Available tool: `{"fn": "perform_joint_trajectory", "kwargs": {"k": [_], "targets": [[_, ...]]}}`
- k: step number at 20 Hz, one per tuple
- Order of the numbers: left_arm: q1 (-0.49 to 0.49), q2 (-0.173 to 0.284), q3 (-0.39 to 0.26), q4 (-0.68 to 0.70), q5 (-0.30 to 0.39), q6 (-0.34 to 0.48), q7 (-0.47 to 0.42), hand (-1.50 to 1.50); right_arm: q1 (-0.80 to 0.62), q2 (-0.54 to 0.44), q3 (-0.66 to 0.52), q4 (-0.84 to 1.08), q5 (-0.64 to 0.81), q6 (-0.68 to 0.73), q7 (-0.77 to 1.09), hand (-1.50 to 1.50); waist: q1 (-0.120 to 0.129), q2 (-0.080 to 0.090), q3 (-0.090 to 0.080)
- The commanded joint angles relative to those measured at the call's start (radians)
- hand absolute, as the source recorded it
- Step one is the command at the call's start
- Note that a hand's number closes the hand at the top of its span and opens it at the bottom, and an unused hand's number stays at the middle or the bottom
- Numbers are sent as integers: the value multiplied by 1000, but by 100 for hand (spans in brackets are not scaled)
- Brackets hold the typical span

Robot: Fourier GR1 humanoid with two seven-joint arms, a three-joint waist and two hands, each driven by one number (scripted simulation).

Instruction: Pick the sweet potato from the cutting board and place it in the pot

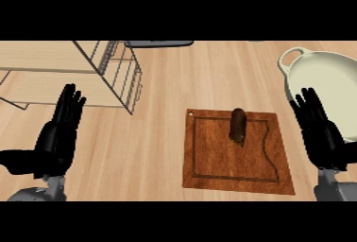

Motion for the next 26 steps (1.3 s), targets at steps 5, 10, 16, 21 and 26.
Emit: {"fn": "perform_joint_trajectory", "kwargs": {"k": [5,10,16,21,26], "targets": [[0,57,-132,101,-25,-142,103,0,-52,-126,240,107,453,-237,193,150,51,19,-30],[31,47,-167,152,-5,-176,142,0,-137,-271,208,71,799,-520,103,-150,20,-1,-35],[-7,34,-173,208,14,-226,156,0,-216,-33,414,18,1174,-748,286,-150,29,-10,-26],[-7,57,-150,236,39,-265,163,0,-276,88,449,114,1387,-551,668,-150,26,-13,-28],[-11,33,-157,257,26,-264,136,0,-388,221,451,65,1515,-313,1034,-150,15,-16,-24]]}}
